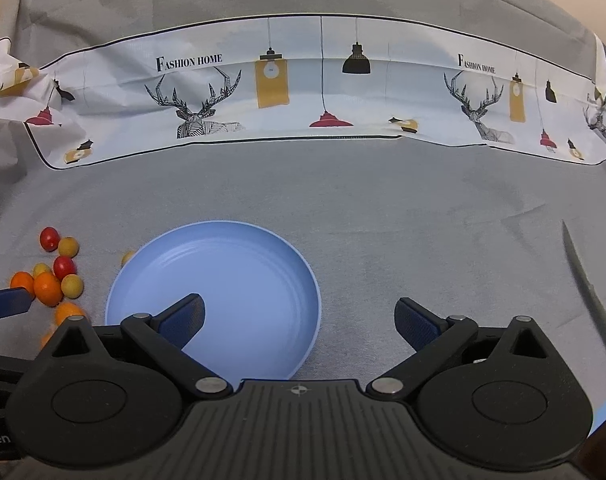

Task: Organize fruits
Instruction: 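Move both tools over the blue plate toward the fruit cluster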

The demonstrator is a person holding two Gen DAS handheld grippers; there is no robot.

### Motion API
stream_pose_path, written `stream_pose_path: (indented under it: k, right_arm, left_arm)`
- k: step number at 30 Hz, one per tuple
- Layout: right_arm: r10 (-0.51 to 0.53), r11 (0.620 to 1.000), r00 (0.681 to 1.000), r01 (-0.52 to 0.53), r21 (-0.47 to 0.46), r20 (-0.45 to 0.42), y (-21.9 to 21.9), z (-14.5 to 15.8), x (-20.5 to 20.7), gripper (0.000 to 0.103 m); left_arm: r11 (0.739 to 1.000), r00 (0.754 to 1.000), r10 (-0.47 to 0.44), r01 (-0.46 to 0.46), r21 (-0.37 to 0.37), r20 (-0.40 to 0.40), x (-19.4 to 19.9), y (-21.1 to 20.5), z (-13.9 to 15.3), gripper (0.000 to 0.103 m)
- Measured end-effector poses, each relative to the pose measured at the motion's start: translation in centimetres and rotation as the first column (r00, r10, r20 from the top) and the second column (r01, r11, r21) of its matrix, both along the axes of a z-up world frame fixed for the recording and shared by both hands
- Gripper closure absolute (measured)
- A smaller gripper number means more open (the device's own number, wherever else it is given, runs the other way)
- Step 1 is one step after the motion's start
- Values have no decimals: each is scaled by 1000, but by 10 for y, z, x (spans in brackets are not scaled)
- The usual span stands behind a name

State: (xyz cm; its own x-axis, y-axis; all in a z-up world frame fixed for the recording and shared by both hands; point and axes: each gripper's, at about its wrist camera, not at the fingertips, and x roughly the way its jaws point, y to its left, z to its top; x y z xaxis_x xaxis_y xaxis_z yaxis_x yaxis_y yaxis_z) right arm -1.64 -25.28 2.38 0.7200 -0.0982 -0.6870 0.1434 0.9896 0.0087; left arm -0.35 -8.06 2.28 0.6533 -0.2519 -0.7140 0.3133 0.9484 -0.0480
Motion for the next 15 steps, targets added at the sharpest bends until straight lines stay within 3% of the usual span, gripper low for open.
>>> stream_pose_path:
  k: [4, 8, 15]
  right_arm:
    - [11, 999, 1000, -11, 46, 8, 0, 1, 2, 6]
    - [13, 999, 999, -15, 48, 50, -3, 0, 2, 7]
    - [24, 999, 999, -25, 26, 37, -2, 4, 2, 9]
  left_arm:
    - [1000, 1000, -15, 15, -6, 2, -1, -1, 0, 1]
    - [1000, 1000, -17, 17, -15, -2, 0, -2, -1, 1]
    - [999, 1000, -25, 24, -25, -3, 0, 0, -1, 3]
